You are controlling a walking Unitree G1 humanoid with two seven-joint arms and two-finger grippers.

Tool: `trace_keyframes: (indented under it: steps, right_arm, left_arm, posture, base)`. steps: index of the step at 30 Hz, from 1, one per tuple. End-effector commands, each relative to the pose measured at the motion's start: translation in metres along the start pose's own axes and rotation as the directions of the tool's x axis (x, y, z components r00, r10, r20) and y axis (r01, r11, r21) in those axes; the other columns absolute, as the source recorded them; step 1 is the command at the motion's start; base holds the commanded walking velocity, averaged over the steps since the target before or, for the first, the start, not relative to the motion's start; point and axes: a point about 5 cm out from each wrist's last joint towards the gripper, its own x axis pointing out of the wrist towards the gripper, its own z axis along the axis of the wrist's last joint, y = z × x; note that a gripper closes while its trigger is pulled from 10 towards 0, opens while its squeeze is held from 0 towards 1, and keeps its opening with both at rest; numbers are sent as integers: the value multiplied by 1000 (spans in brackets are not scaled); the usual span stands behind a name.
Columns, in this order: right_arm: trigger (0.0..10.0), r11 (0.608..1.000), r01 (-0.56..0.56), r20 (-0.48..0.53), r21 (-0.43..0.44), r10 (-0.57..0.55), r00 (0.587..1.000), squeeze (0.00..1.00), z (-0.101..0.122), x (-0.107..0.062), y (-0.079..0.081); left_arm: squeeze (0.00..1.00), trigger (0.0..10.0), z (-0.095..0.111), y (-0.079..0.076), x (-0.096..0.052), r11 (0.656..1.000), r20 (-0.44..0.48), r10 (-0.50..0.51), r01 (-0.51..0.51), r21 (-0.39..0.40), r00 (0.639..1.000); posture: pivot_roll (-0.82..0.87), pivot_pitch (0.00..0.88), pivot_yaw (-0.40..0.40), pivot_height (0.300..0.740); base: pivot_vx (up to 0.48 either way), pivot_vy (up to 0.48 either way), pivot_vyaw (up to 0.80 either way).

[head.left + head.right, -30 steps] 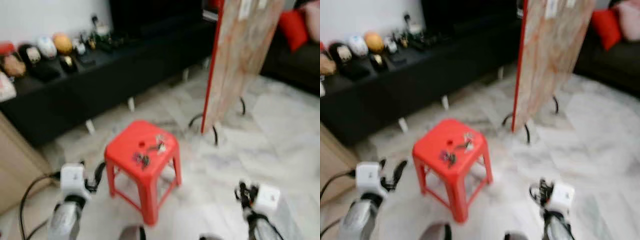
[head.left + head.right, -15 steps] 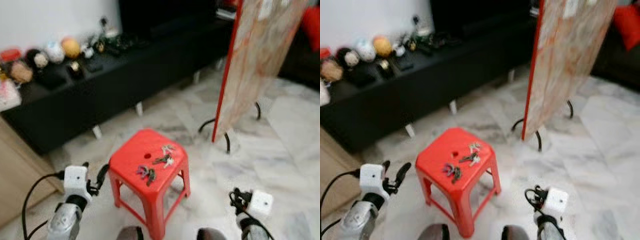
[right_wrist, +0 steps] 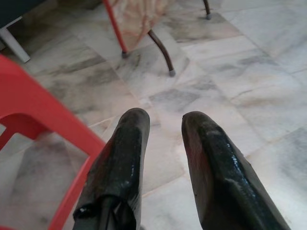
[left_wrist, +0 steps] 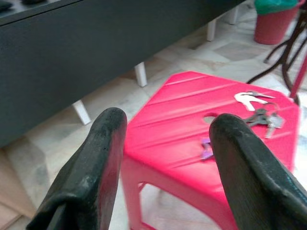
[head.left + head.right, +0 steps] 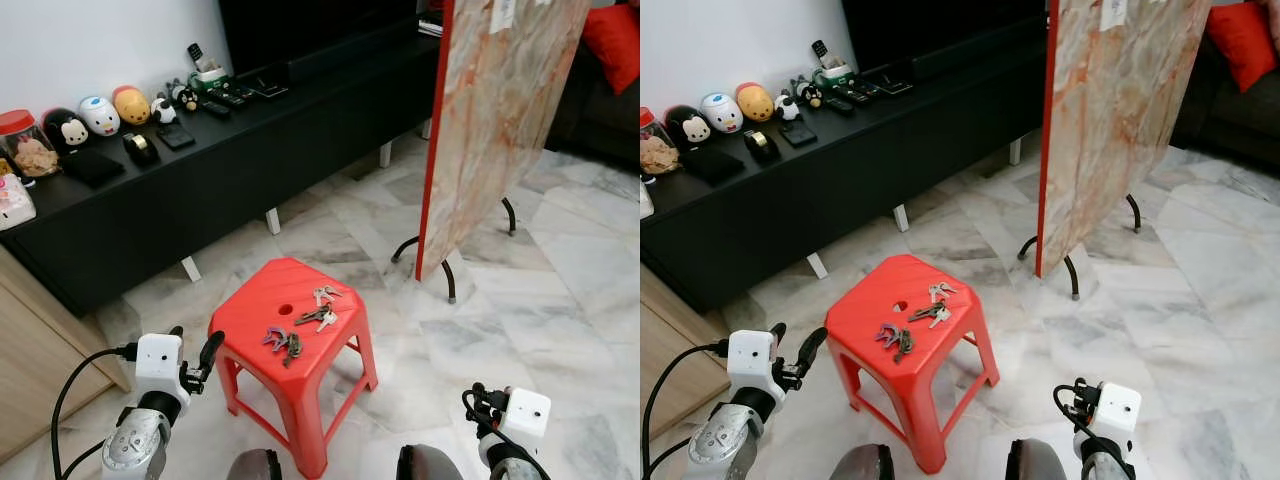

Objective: Hang keys on a hook

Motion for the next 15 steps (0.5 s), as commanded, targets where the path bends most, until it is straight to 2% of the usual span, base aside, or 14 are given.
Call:
trace_keyframes:
  steps: [1, 5, 10, 15]
  right_arm:
    - [10000, 1000, -10, 13, -16, 10, 1000, 0, 4, 3, 0]
    - [10000, 1000, -9, 10, -17, 9, 1000, 0, 4, 3, -1]
    - [10000, 1000, 4, 4, 0, -4, 1000, 0, 4, 4, -4]
    - [10000, 1000, -3, 7, 4, 3, 1000, 0, 5, 5, 0]
  left_arm:
    - [0, 10000, -1, 1, 1, 1000, -9, 5, -5, 1, 1000]
    - [0, 10000, -2, -2, 2, 1000, -11, 3, -3, -1, 1000]
    - [0, 10000, -6, -5, 5, 1000, -30, 1, -2, -16, 1000]
    - [0, 10000, -6, -6, 10, 998, -43, -15, 13, -56, 999]
  posture:
    - [-11, 0, 26, 620]
    - [-10, 0, 23, 620]
    - [1, 0, 18, 620]
    - [6, 0, 13, 620]
  base:
    - [0, -292, 644]
    - [0, -292, 673]
    - [0, -271, 0]
    - [0, 0, 0]
